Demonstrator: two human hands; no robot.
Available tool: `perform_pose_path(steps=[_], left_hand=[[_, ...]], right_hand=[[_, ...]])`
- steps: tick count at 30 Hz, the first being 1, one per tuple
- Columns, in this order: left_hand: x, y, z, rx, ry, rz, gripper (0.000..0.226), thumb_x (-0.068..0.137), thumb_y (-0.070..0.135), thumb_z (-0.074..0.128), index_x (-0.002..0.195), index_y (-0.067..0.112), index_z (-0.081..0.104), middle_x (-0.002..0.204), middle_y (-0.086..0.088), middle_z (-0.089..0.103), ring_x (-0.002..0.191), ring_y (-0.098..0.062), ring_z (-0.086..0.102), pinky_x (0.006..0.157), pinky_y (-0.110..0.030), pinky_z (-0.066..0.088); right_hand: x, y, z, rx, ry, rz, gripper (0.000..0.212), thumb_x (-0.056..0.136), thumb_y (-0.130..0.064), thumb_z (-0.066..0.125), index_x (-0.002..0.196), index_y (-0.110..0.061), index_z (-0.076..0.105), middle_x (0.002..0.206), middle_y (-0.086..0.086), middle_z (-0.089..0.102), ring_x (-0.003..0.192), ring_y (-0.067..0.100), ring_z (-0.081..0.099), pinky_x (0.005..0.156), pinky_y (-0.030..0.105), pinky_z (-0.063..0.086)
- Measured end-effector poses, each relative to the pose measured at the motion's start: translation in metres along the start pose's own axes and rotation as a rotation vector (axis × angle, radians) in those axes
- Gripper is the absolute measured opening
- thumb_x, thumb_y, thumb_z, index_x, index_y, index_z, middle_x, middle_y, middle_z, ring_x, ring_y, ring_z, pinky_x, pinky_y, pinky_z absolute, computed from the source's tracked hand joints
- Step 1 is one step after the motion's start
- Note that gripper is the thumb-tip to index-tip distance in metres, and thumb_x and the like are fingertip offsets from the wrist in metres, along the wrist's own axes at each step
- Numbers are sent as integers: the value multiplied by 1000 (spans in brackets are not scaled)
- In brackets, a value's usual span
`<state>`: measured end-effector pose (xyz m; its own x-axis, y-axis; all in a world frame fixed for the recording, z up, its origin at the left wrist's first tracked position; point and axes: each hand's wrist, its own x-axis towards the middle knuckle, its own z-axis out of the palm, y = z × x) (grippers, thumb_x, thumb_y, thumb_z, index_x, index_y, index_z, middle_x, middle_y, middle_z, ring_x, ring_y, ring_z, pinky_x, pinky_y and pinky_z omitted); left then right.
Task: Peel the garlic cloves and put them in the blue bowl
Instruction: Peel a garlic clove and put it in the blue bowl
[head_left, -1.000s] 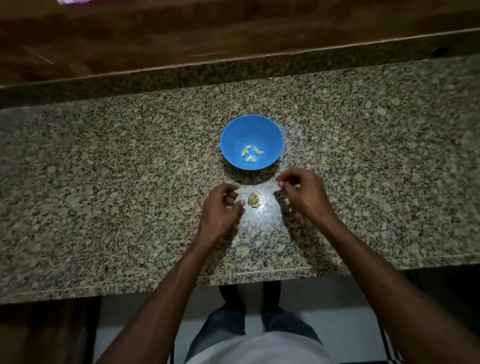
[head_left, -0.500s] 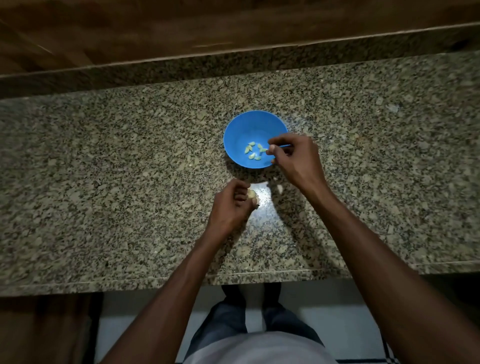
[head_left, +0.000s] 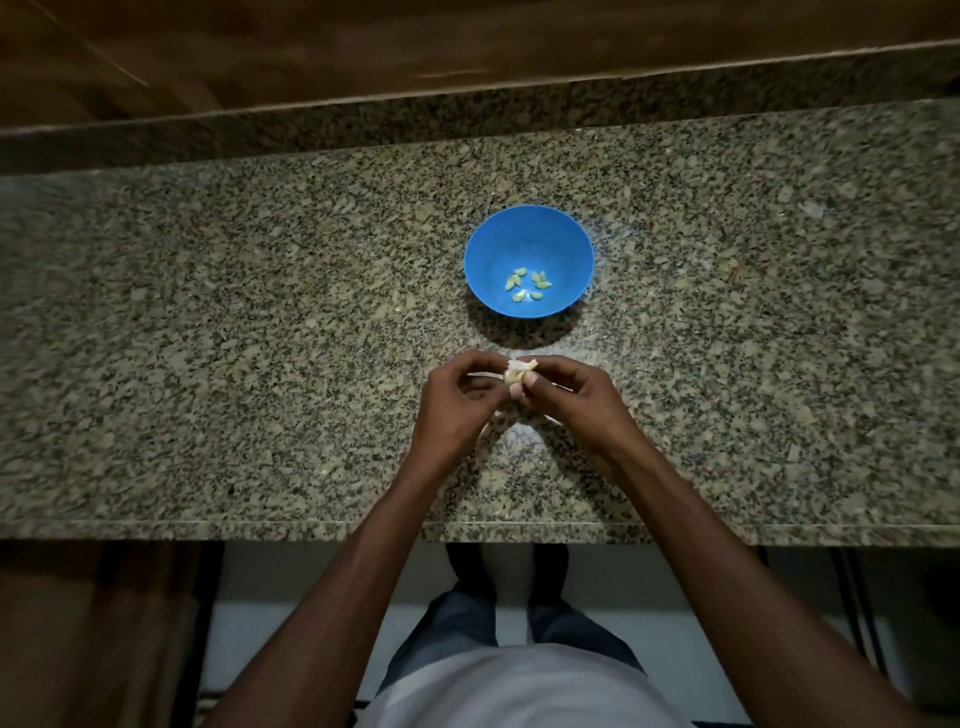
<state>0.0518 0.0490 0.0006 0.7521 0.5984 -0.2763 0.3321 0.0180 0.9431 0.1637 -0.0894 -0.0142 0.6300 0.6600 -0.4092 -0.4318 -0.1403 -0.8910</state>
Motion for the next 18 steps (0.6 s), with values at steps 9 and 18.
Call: perform_pose_path(steps=[9, 18], left_hand=[[-9, 1, -6, -97, 82, -91, 11, 96, 11, 74, 104, 3, 77, 99, -12, 79, 88, -23, 76, 81, -36, 63], [-22, 4, -3, 57, 88, -25, 17, 91, 19, 81, 104, 9, 78, 100, -1, 79, 90, -10, 75, 77, -23, 60]], right_hand=[[-5, 7, 3, 93, -72, 35, 24, 100, -5, 68, 123, -2, 73, 119, 12, 77, 111, 27, 74, 88, 29, 60], [-8, 13, 4, 118, -45, 53, 25, 96, -8, 73, 120, 0, 73, 115, 11, 79, 103, 21, 75, 85, 30, 60]])
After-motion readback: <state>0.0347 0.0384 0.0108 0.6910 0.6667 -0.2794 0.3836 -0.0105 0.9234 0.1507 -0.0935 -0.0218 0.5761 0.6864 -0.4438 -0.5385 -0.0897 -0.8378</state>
